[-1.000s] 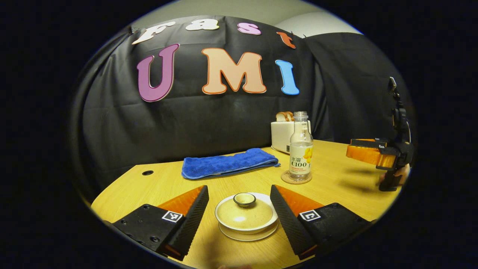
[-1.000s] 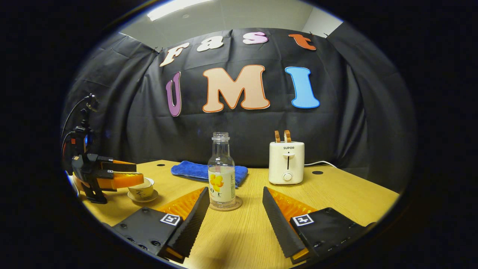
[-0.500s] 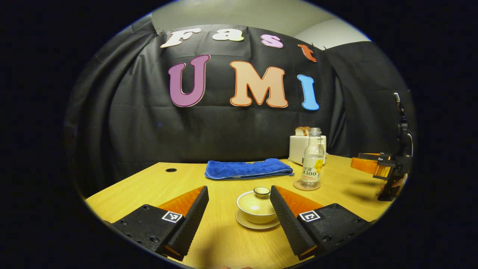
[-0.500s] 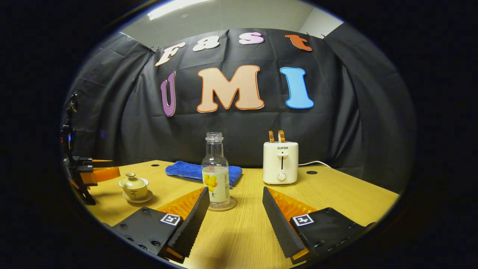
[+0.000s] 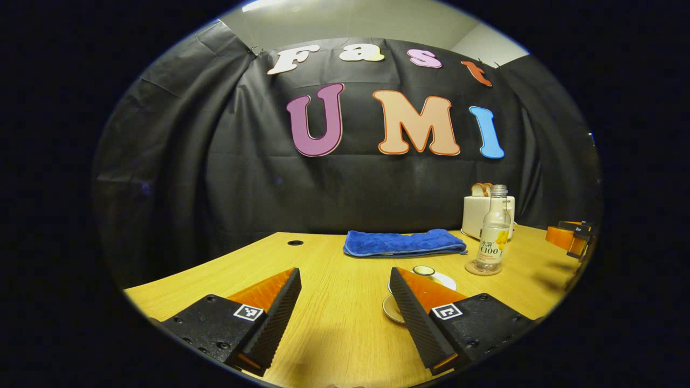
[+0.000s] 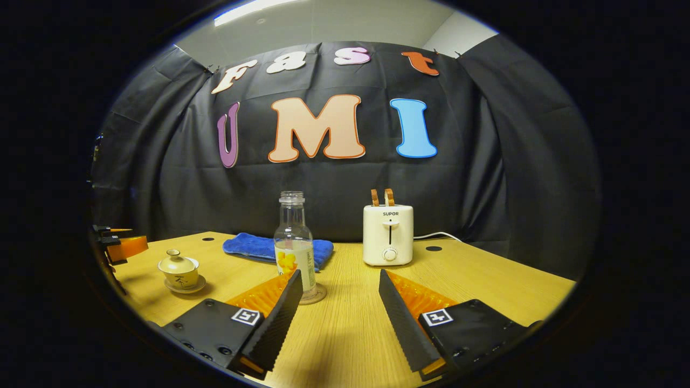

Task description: Open the teacup lid with one hand, grasp the water bottle and pour water into the teacup with the other hand; after pouring, place the water bottle on the coaster and then close the teacup lid.

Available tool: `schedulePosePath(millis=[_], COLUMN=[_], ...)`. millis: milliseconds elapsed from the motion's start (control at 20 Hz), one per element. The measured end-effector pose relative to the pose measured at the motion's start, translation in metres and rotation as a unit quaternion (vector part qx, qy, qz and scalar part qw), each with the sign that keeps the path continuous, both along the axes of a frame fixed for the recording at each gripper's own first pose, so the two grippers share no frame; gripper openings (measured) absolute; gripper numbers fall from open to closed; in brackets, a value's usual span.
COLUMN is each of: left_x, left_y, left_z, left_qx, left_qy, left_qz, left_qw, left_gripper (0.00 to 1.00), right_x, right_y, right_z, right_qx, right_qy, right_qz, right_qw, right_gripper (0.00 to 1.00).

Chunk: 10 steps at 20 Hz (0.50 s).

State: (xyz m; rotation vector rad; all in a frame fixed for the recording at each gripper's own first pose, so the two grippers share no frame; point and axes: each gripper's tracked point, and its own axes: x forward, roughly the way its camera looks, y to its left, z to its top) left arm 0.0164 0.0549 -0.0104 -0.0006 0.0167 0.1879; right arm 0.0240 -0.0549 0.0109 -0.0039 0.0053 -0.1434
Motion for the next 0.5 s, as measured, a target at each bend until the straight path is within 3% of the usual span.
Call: schedulePosePath(millis=[500], left_x=[-0.0007], left_y=[0.0027], left_z=[0.0006], left_qx=[0.0], left_qy=[-0.002], left_qz=[0.004], left_qw=[1.0], left_gripper=[0.97], right_x=[-0.0006], right_y=[-0.0007], right_z=[0.0004], right_qx=[0.0], right_qy=[0.0], right_qz=[0.0], right_qw=[1.0], right_gripper=[0.88])
